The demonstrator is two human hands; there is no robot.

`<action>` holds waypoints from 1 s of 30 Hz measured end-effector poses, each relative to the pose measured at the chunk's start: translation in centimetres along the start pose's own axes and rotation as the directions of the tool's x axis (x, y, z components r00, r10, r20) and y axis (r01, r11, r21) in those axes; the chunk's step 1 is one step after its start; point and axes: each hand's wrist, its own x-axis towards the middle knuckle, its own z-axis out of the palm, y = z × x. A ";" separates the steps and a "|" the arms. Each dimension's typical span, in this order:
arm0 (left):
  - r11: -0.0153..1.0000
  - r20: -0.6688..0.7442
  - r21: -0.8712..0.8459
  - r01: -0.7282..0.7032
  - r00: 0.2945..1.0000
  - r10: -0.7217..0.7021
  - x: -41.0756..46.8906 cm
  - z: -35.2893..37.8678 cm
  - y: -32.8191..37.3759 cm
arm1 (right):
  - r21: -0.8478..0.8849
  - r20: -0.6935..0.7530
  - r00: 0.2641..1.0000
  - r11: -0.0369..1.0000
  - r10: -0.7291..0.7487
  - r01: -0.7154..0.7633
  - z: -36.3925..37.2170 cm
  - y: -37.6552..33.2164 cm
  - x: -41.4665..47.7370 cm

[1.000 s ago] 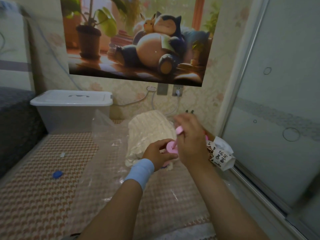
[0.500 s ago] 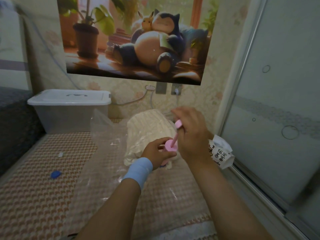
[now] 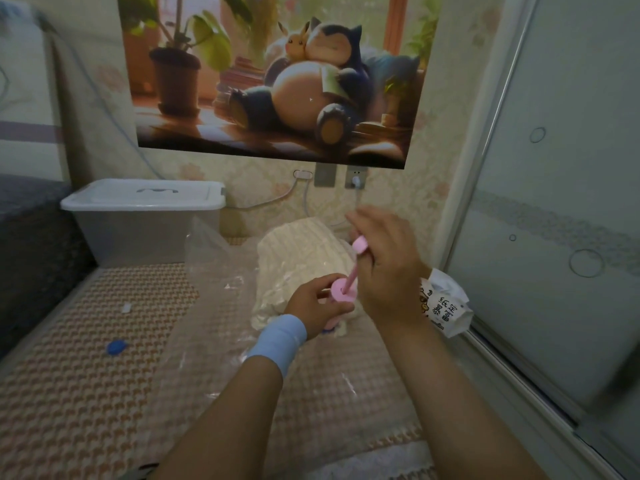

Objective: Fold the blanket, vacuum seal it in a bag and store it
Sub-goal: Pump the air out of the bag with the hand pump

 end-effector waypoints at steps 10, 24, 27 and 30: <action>0.999 0.011 -0.024 0.034 0.999 -0.034 -0.3 -0.5 -0.1 | 0.003 0.397 0.913 0.995 0.089 -0.098 0.7 0.4 -1.0; 0.997 -0.001 0.071 -0.007 1.000 0.007 -0.1 -0.2 -0.8 | -0.172 0.669 0.700 0.968 0.249 -0.181 2.4 1.8 -3.6; 1.000 -0.014 0.025 -0.011 1.000 0.012 0.2 -0.3 -0.8 | -0.025 0.353 0.933 0.997 0.077 -0.072 0.5 0.1 0.1; 0.999 -0.006 0.019 -0.039 0.999 0.039 0.5 0.0 -0.9 | -0.071 0.035 0.999 0.997 -0.019 0.022 -1.3 -0.5 2.7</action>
